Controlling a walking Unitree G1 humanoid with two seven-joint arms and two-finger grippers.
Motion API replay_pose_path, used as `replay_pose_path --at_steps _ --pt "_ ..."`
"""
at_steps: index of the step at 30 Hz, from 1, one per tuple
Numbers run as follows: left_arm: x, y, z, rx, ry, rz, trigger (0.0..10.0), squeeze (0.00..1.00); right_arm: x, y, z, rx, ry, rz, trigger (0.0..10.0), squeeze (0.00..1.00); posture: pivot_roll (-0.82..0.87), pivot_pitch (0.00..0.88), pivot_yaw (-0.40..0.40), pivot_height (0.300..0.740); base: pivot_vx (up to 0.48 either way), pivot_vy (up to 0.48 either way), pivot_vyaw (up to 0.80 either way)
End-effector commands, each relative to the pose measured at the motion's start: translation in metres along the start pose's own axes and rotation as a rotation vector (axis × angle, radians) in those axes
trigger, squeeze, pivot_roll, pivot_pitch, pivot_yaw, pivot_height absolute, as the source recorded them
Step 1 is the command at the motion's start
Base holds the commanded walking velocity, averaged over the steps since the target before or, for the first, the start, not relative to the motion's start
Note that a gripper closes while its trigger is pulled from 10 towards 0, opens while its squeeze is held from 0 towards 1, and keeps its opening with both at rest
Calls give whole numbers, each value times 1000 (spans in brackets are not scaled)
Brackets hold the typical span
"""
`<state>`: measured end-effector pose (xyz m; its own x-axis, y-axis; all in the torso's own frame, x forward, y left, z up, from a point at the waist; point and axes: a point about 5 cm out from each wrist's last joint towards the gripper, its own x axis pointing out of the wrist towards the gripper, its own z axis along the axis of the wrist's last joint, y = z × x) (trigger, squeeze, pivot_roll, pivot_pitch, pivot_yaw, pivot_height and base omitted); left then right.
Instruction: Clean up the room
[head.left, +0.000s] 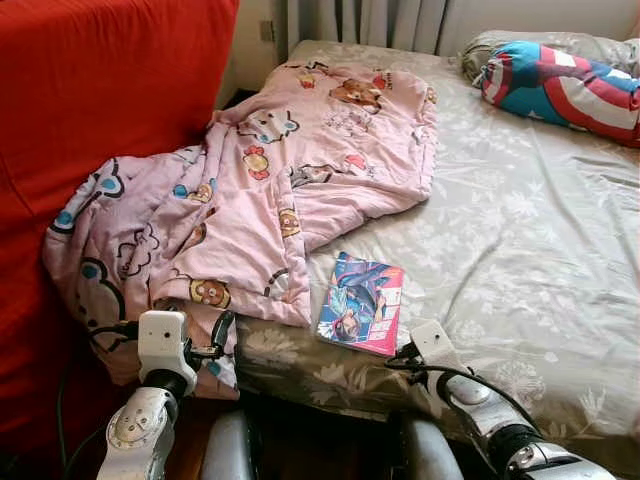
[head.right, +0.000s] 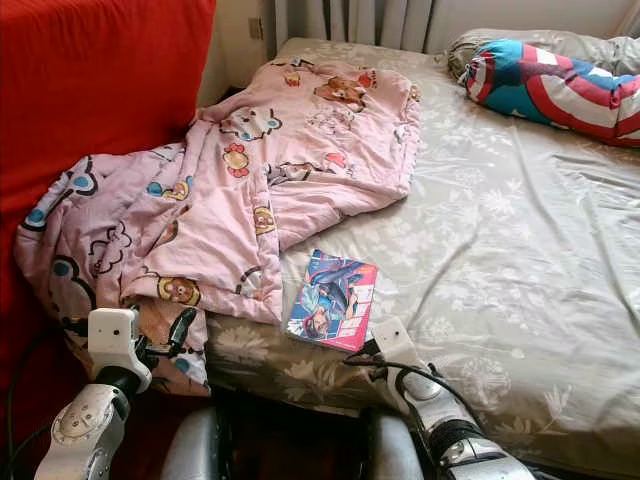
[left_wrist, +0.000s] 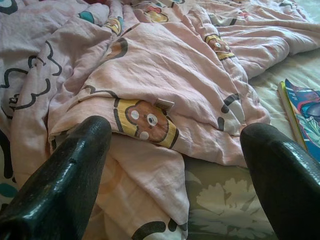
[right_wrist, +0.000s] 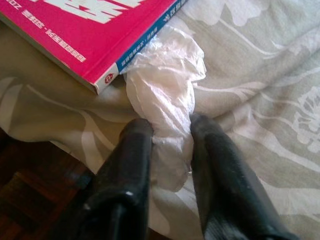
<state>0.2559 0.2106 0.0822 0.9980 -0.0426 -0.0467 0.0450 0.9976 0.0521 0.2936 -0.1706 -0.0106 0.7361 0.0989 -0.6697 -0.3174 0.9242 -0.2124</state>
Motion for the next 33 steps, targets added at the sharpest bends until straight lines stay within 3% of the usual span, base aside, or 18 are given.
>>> replay_pose_path --at_steps 1,12,21,26,29,31,32,33 --pt "-2 1 2 10 -1 -4 10000 0 -1 0 -9 3 36 -4 0 0 146 123 -41 576 0 0 0" --pt "-1 1 1 10 3 6 10000 0 -1 -1 -7 23 19 -24 0 0 148 118 -44 576 0 0 0" --pt "4 6 -10 2 28 44 10000 0 -2 -8 -5 124 -36 -85 0 0 126 54 -52 576 0 0 0" --pt "9 8 -12 -6 28 66 10000 0 -12 -29 9 274 -278 -213 0 0 97 4 -52 576 0 0 0" --pt "10 10 -17 -9 40 80 10000 0 -22 -27 20 353 -480 -223 0 0 62 0 -48 576 0 0 0" --pt "10 10 -20 -10 44 85 10000 0 -26 -24 23 369 -528 -213 0 0 55 0 -50 576 0 0 0" --pt "10 11 -22 -9 49 89 10000 0 -28 -19 25 363 -563 -187 3490 0 52 0 -50 576 0 0 0" --pt "10 12 -24 -13 56 99 10000 0 -30 -12 25 364 -587 -154 10000 0 42 0 -51 576 0 0 0"
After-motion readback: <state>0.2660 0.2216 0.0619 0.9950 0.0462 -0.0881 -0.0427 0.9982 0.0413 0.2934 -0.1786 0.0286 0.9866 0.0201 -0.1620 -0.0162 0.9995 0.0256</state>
